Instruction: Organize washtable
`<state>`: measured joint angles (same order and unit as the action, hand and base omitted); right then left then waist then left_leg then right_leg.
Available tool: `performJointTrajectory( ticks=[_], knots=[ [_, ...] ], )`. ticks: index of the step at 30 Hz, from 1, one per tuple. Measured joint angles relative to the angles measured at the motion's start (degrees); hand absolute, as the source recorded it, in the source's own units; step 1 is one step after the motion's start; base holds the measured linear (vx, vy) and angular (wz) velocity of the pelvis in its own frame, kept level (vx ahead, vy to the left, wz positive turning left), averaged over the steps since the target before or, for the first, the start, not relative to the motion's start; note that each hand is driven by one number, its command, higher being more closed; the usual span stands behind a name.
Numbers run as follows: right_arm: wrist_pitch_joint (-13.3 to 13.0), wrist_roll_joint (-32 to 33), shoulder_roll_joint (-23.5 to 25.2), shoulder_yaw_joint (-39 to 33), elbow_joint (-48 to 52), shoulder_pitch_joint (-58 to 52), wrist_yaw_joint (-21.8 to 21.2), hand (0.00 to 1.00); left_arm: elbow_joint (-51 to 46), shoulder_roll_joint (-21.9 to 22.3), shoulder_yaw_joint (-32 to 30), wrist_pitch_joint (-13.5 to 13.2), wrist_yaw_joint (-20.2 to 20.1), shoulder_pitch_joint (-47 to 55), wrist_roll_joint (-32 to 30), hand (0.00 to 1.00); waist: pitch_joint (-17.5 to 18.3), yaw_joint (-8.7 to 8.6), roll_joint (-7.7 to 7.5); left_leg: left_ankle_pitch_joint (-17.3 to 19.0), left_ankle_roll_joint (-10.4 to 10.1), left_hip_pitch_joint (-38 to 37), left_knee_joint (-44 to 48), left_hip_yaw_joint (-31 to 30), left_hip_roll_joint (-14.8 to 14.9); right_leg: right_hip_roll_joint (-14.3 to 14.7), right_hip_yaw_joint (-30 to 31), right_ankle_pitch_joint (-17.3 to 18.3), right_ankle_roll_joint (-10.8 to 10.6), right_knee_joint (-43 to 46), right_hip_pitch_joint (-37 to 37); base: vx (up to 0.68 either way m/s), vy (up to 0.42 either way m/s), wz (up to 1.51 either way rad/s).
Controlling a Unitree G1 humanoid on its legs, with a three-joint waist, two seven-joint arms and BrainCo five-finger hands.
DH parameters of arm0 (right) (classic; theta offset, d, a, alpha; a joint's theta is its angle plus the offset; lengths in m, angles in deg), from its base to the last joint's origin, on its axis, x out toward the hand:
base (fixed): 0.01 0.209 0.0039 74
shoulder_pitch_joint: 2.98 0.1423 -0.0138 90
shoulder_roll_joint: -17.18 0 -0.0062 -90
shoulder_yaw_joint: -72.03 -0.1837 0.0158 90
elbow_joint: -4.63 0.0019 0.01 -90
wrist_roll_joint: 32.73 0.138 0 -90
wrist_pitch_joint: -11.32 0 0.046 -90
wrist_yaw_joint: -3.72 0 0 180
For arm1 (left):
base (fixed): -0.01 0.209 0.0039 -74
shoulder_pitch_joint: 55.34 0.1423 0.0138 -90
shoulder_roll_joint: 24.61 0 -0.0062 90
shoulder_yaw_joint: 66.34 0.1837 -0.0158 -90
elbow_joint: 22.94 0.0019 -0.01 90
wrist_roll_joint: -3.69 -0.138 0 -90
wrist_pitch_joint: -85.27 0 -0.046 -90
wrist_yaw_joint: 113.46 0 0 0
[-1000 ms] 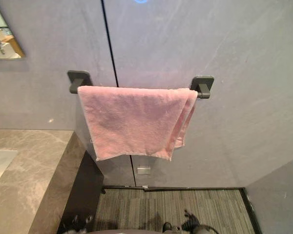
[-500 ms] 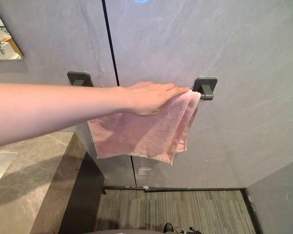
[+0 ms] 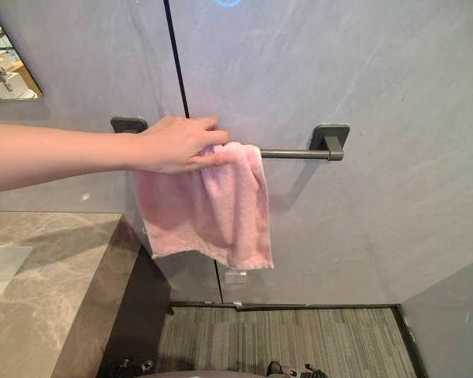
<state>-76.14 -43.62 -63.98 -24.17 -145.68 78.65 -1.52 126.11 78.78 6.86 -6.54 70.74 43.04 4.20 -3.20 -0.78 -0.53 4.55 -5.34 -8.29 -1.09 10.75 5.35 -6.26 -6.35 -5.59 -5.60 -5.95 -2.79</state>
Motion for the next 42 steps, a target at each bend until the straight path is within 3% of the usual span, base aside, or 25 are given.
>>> performJointTrajectory(
  ticks=[2, 5, 9, 13, 17, 20, 25, 30, 36, 42],
  knots=[
    [0.0, 2.2, 0.2, 0.0, 1.3, -0.8, 0.7, 0.00, -6.1, 0.3, 3.6, 0.0, 1.6, 1.7, -2.4, 0.00, 0.0, -0.01, 0.00, 0.0, 0.0, 0.6, 0.0, -0.3, 0.4, 0.0, -0.3, 0.0, 0.0, 0.0, 0.2, -0.02, -0.022, 0.09],
    [-0.1, 5.5, 0.6, 0.0, 3.2, -1.3, 3.6, 0.00, -14.7, 1.7, 7.9, -1.6, 7.2, 2.9, -8.9, 0.00, 0.0, -0.07, -0.23, 0.0, 0.0, 1.2, -0.1, -1.3, 0.4, -0.1, -1.3, 0.1, 0.0, 0.0, 0.2, -0.02, -0.023, 0.15],
    [-3.6, 13.0, 3.0, 0.6, 17.9, -1.6, 10.0, 0.00, -23.6, 3.0, 10.7, -3.5, 15.4, 2.9, -15.1, 0.00, 0.1, -0.07, -0.16, -0.1, -0.1, 2.6, -0.1, -1.3, 0.6, 0.2, -1.3, -0.2, 0.0, 0.0, 1.5, 0.02, -0.006, -0.01],
    [-7.1, 20.2, 4.0, 2.0, 32.7, -1.0, 11.6, 0.00, -33.3, 2.6, 11.6, -4.9, 19.7, 3.7, -18.2, 0.00, 0.2, 0.12, -0.12, -0.4, 0.2, 2.7, -0.1, -1.4, 0.5, 0.2, -1.5, -0.3, 0.1, 0.3, 1.9, 0.08, 0.005, 0.02],
    [-10.8, 29.8, 5.0, 3.2, 45.6, -0.8, 11.2, 0.00, -44.2, 3.0, 11.7, -5.9, 21.6, 4.9, -19.3, 0.00, 0.3, 0.17, -0.49, -0.3, 0.3, 3.0, -0.1, -1.9, 0.1, 0.0, -2.2, -0.3, 0.0, 0.3, 2.0, 0.03, 0.011, 0.06],
    [-12.4, 31.2, 5.3, 3.9, 52.5, -1.5, 10.8, 0.00, -52.4, 4.9, 11.7, -7.0, 22.3, 7.0, -21.0, 0.00, 0.3, 0.05, -0.78, -0.3, 0.4, 3.4, -0.1, -2.7, 0.0, -0.1, -3.0, -0.3, 0.0, 0.3, 2.0, 0.00, -0.001, 0.13],
    [-13.4, 33.2, 6.7, 5.9, 61.7, -2.9, 9.9, 0.00, -63.1, 7.0, 12.2, -9.8, 20.7, 12.6, -20.8, 0.00, 0.3, 0.55, -0.75, -0.2, 0.5, 3.5, 0.2, -3.0, 0.4, -0.2, -3.2, -0.1, -0.2, 0.3, 1.2, -0.06, -0.023, 0.05],
    [-13.7, 33.5, 6.7, 9.2, 68.9, -3.5, 8.6, 0.00, -67.0, 7.9, 14.4, -10.1, 16.5, 17.9, -14.9, 0.00, 0.4, 1.57, -0.73, -0.1, 0.6, 3.9, 0.1, -4.3, 0.4, -0.3, -4.6, 0.2, -0.1, 0.3, 0.4, -0.07, -0.016, 0.16],
    [-13.9, 33.5, 6.4, 10.9, 70.0, -3.0, 8.6, 0.00, -73.2, 7.4, 19.2, -10.0, 8.7, 21.7, -3.0, 0.00, 0.9, 1.57, -0.67, -0.5, 0.3, 4.8, 0.1, -6.1, -0.2, -0.6, -6.4, 0.5, -0.2, 0.3, 0.3, -0.02, -0.001, 0.17],
    [-13.1, 33.3, 4.1, 12.8, 69.8, 0.4, 8.7, 0.00, -77.8, 5.5, 20.2, -9.5, 4.5, 19.6, 1.1, 0.00, 1.8, 1.39, -0.64, -1.0, 0.5, 5.1, 0.3, -6.6, -0.4, -0.8, -6.6, 0.5, -0.2, 0.3, 0.6, 0.00, -0.002, 0.01]
  ],
)
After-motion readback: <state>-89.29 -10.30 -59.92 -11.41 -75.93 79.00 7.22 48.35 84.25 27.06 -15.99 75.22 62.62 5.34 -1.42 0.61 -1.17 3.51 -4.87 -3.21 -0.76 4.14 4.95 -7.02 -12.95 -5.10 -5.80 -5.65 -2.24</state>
